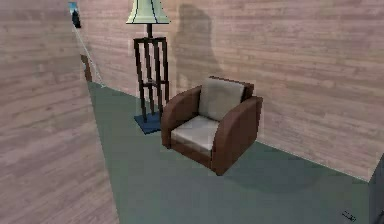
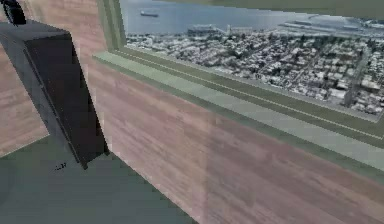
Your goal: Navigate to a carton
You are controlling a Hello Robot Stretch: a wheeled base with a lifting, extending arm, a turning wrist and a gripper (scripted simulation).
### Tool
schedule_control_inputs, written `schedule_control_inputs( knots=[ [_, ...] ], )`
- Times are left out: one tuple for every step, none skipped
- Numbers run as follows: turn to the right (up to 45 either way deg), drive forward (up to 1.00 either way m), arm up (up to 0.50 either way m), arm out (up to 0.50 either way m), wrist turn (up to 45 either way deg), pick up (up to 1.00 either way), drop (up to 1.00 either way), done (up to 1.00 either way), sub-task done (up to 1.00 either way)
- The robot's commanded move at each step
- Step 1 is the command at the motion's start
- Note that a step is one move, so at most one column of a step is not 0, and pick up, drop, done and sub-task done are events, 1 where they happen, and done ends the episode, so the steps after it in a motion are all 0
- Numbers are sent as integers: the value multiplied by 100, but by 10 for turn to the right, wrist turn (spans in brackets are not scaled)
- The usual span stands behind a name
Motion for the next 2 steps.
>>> schedule_control_inputs(
  knots=[
    [0,20,0,0,0,0,0,0,0],
    [330,0,0,0,0,0,0,0,0]
  ],
)
